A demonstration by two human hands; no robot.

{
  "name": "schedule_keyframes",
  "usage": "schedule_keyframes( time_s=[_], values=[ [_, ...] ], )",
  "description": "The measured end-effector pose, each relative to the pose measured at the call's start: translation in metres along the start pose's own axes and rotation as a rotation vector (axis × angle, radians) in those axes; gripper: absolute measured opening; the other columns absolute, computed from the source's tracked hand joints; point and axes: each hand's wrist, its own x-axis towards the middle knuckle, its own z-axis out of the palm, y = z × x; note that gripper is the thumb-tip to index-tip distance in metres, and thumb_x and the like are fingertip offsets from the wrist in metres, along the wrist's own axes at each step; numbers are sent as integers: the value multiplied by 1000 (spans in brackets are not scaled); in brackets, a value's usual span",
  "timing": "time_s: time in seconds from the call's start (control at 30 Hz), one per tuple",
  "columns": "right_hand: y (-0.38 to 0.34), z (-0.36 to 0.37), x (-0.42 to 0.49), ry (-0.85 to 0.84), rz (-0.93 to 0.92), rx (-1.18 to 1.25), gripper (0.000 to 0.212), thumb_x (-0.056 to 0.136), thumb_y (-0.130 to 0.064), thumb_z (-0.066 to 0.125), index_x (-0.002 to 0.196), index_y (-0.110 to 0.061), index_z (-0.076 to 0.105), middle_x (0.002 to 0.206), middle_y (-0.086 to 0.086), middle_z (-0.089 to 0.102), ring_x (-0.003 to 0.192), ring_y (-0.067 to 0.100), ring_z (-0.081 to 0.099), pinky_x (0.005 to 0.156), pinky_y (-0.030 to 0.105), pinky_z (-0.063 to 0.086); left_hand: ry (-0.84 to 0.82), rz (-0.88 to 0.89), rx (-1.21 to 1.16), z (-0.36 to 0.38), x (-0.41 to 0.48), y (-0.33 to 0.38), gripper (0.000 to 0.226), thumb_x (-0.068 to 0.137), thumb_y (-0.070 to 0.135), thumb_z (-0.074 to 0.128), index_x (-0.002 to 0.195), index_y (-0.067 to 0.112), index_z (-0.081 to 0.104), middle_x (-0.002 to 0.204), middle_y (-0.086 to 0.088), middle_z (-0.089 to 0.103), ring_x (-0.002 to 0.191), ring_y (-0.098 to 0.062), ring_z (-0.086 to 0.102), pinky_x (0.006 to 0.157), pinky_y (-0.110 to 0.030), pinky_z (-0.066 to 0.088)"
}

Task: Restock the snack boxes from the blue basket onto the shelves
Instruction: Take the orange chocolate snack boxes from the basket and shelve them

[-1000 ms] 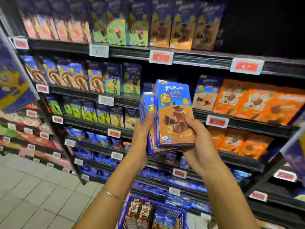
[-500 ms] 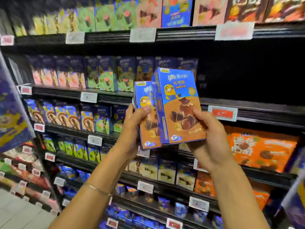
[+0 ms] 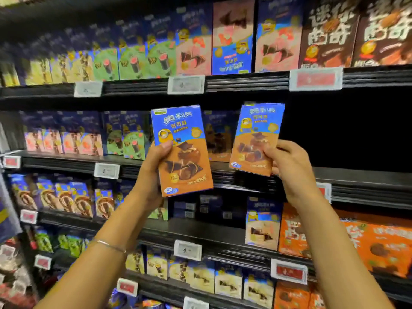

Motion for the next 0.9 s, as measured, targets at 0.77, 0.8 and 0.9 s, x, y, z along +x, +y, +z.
schedule_keyframes(
  time_s=[0.77,0.8,0.9],
  values=[
    [36,40,75,296,-2,-887,29,101,-23,58,118,0,60,123,23,61,109,40,59,83,38,45,-257,10,-120,-44,65,8,112,41,58,101,130,7,57,103,-7,80,87,-26,80,74,-41,66],
    [37,41,76,294,-4,-906,29,101,-23,57,118,0,60,123,23,60,108,40,59,83,38,45,-256,7,-121,-45,65,9,113,41,58,101,131,6,56,103,-8,80,87,-26,80,74,-41,66],
    [39,43,78,299,9,-947,27,102,-22,54,117,0,59,124,23,59,104,40,58,78,37,41,-251,4,-124,-46,64,8,118,41,57,102,135,5,53,104,-8,80,87,-26,80,75,-41,66]
  ],
)
